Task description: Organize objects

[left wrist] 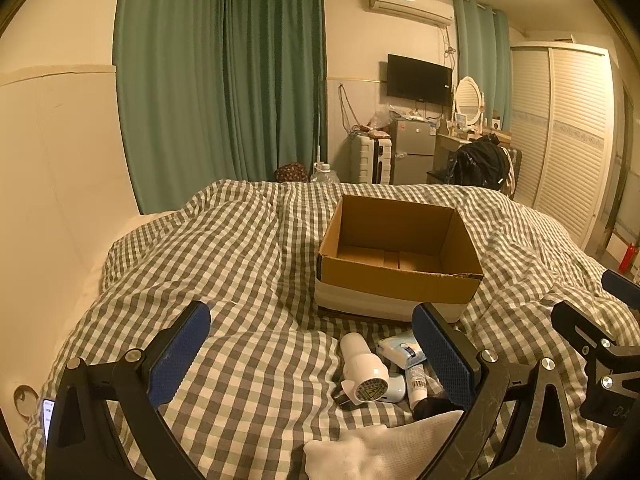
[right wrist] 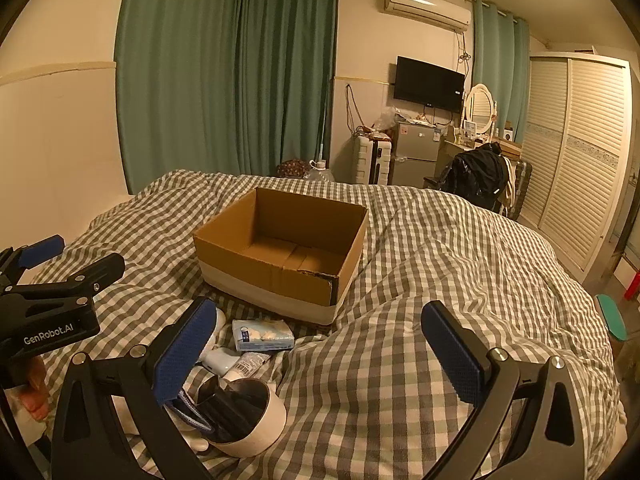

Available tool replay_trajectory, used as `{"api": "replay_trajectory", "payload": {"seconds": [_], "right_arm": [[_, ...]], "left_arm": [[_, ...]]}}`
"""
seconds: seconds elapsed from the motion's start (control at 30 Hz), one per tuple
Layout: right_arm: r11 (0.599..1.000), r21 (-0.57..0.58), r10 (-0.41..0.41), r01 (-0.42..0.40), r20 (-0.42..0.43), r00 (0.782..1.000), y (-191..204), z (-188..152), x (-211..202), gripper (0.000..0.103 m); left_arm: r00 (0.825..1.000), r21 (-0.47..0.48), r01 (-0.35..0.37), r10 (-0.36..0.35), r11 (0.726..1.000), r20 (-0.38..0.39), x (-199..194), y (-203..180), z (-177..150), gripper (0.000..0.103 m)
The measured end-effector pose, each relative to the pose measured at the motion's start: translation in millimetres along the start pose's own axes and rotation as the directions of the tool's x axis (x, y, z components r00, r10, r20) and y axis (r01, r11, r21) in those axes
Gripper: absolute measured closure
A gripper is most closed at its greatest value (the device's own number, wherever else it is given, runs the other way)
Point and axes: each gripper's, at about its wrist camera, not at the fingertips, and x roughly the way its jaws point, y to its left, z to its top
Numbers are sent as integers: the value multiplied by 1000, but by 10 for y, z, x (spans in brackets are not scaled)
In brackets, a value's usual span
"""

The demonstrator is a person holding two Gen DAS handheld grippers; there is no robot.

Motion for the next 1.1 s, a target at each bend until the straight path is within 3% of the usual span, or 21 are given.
{"api": "replay_trajectory", "payload": {"seconds": [0.2, 0.6, 0.9, 1.1], "right_arm": [[1000, -9, 0, 0, 9, 1000, 21, 6, -44, 0], [1000, -26, 0, 0, 18, 1000, 18, 31, -148, 0], [998, -58, -7, 7, -12, 1000, 26, -37, -193, 0], [997, -70, -25, 22, -46, 999, -26, -153, -186, 0]], "left_arm": [[1000, 7, -19, 19, 1000, 3, -47, -7, -15, 0], [999, 54, 23, -25, 998, 26, -209, -77, -33, 0], [997, 85, 71, -70, 994, -17, -200, -135, -146, 2], [990, 133, 114, -102, 984, -99, -139, -183, -400, 4]]}}
